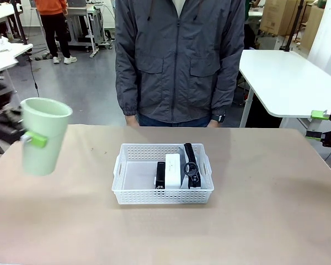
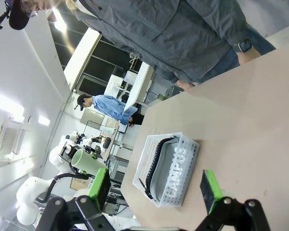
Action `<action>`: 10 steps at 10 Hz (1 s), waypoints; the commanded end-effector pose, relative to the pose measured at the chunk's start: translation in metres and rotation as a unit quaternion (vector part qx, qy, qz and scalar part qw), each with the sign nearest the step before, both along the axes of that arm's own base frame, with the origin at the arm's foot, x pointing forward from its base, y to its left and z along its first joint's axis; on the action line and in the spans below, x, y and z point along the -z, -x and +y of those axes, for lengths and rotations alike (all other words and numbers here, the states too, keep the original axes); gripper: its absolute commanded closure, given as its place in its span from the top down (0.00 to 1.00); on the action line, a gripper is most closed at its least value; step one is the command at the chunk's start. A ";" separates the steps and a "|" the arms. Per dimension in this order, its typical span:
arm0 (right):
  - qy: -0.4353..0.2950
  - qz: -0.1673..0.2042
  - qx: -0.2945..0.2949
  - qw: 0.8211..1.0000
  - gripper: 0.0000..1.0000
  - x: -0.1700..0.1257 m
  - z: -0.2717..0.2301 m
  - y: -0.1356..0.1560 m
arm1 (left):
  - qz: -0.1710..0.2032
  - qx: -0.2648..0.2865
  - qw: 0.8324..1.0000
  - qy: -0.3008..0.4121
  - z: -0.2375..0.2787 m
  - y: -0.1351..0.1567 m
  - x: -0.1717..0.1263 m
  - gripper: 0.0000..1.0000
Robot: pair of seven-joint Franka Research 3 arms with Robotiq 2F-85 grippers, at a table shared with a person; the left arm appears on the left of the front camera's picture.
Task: Efficiently arrange items inside the basket to fit them all.
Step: Pick up the Reusable plastic cup and place it inside the Organizing basket.
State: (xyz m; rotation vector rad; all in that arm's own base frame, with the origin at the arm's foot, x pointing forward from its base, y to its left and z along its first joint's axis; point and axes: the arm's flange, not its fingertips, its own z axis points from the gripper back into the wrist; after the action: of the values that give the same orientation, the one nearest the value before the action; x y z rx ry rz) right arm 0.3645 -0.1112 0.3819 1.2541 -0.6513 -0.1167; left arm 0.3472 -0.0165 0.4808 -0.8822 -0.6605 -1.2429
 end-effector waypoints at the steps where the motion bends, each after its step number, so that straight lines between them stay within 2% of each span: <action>1: -0.005 0.001 -0.001 1.000 1.00 -0.003 0.000 0.000 | 0.060 -0.054 0.996 -0.044 -0.043 -0.028 -0.015 0.88; 2: -0.005 0.001 -0.001 1.000 1.00 -0.003 0.000 0.000 | 0.054 -0.097 0.992 -0.057 -0.063 -0.039 -0.016 0.88; 4: -0.005 0.001 -0.001 1.000 1.00 -0.003 0.000 0.000 | 0.070 -0.133 0.986 -0.069 -0.081 -0.056 -0.005 0.88; 5: -0.005 0.001 -0.001 1.000 1.00 -0.003 0.000 0.000 | 0.090 -0.037 0.994 -0.054 -0.078 -0.052 -0.003 0.88; 6: -0.005 0.001 -0.001 1.000 1.00 -0.003 0.000 0.000 | 0.059 -0.118 0.988 -0.078 -0.081 -0.048 -0.010 0.88; 10: -0.005 0.001 -0.001 1.000 1.00 -0.003 0.000 0.000 | 0.065 -0.110 0.989 -0.073 -0.083 -0.053 -0.006 0.88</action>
State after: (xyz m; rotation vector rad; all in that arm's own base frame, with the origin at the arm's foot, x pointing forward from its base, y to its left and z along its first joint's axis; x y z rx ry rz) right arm 0.3645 -0.1110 0.3818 1.2541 -0.6508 -0.1165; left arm 0.3992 -0.0962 0.4901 -0.7324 -0.5466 -1.0154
